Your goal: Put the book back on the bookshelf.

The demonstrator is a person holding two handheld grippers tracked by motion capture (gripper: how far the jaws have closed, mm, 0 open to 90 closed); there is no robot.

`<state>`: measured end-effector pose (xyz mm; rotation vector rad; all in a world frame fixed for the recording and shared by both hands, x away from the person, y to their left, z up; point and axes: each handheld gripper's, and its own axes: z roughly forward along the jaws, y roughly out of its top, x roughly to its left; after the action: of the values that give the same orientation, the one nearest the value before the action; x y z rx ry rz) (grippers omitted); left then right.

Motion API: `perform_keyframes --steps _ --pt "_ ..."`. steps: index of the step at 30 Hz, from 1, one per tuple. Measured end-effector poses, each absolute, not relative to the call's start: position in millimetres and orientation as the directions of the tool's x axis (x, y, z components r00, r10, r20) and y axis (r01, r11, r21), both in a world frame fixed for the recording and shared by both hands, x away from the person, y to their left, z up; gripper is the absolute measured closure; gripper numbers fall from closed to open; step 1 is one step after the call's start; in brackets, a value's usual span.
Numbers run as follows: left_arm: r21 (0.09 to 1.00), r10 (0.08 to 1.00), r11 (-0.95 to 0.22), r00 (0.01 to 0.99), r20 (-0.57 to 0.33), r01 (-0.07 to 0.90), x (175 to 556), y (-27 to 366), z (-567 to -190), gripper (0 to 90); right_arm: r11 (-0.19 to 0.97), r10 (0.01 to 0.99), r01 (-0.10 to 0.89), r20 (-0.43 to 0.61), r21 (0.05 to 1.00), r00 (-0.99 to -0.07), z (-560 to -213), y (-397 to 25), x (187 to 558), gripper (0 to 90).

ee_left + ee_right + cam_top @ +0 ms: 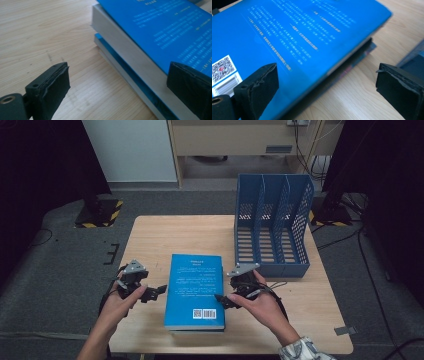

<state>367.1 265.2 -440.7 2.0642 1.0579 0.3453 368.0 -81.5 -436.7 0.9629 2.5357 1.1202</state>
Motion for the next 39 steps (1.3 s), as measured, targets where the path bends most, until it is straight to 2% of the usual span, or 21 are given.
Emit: perform_keyframes --steps 11,23,27,34,39 --pt "0.728 0.708 -0.342 0.672 -0.216 0.594 363.0 238.2 -452.0 2.2 0.504 0.606 0.497 0.121 0.706 -0.786 -444.1 -60.2 375.2 3.8" --pt "0.689 0.638 -0.333 0.692 -0.338 0.643 368.6 231.5 -461.1 0.4 0.464 0.593 0.525 0.19 0.713 -0.782 -452.1 -59.3 380.1 1.2" --pt "0.686 0.632 -0.335 0.694 -0.346 0.646 369.5 230.7 -462.0 0.0 0.461 0.591 0.536 0.206 0.707 -0.78 -453.3 -60.1 381.4 0.4" --pt "0.67 0.622 -0.335 0.69 -0.37 0.662 372.6 232.3 -463.3 0.0 0.402 0.583 0.612 0.326 0.681 -0.745 -461.9 -64.2 387.5 0.2" --pt "0.659 0.608 -0.337 0.69 -0.393 0.673 373.7 235.7 -464.5 0.1 0.396 0.577 0.625 0.347 0.673 -0.739 -463.9 -65.1 390.0 0.1"
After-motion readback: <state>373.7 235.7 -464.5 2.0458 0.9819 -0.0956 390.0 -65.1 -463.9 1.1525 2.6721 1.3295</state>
